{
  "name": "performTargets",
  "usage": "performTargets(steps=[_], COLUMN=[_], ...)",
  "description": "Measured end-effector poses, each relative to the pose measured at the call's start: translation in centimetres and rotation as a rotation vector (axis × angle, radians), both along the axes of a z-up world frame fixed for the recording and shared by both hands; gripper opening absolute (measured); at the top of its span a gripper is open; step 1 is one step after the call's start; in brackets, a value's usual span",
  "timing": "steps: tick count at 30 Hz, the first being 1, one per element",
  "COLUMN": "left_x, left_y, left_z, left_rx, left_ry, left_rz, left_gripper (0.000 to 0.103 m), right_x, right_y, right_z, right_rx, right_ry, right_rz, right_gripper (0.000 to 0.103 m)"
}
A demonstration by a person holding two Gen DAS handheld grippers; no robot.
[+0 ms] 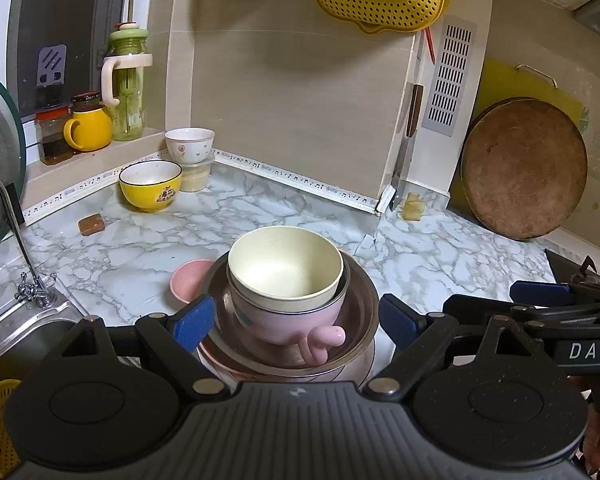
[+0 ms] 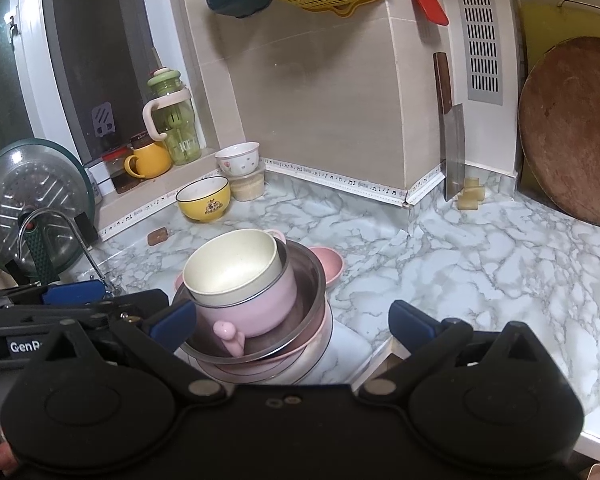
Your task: Organize plates and bowls
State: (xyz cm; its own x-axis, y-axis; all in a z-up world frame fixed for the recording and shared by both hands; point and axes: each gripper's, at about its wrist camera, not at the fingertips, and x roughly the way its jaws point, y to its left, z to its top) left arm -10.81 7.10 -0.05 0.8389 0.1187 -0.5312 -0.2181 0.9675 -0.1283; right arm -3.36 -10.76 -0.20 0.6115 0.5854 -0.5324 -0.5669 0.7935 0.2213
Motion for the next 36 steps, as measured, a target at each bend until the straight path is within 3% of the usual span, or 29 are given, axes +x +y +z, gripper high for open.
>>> performTargets(steps=[36], left_x=[-0.1], left_y=[0.19], left_z=[-0.62], left_rx=[-0.014], left_ry=[0.028], left_rz=[0.016], left_gripper=[0.09], right_x=[0.05], right_y=[0.23], right_z=[-0.32], right_rx=[-0.008], right_ry=[0.002], right_rz=[0.026], right_gripper=[0.103])
